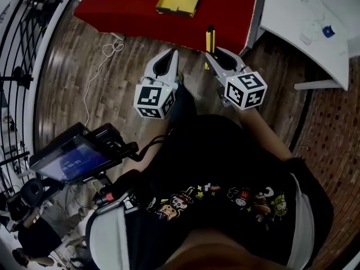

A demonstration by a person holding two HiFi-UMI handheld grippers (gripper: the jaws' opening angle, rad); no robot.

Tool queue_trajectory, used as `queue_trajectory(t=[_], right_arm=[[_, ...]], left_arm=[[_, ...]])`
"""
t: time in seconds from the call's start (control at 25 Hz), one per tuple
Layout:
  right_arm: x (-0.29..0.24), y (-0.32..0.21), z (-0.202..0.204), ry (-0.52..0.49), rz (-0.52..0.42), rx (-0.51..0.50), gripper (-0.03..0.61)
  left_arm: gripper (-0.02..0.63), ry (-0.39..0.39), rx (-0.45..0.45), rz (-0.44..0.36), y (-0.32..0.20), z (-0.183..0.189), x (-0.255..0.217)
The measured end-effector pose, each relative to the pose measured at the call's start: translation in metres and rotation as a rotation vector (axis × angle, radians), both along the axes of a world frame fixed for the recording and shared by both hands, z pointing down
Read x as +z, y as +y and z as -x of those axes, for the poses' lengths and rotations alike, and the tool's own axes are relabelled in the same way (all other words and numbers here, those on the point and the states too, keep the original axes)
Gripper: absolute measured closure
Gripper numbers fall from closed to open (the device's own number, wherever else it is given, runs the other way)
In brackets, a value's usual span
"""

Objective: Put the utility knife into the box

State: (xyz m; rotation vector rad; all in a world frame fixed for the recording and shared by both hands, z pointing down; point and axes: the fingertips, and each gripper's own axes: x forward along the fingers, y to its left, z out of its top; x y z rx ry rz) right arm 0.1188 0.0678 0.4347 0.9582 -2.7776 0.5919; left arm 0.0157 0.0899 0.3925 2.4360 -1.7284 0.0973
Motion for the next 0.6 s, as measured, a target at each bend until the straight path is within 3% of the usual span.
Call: queue_trajectory(t=[0.28, 0.44, 0.6], right_arm=[[-0.004, -0.149, 0.101, 0.034, 0.078, 0.122, 0.439], [0.001, -0.179, 0.128, 0.056, 0.107, 0.151, 0.439], [0.014, -0.203, 0.131, 0.081, 0.148, 0.174, 0.439]], left_arm=[[0.612, 0.006, 0.160, 0.009, -0.172, 0.096, -0.018], [0.612, 0.016, 0.196, 0.019, -0.216, 0.119, -0.010], [0.612, 0.030, 0.213, 0.060, -0.243, 0.125, 0.003]])
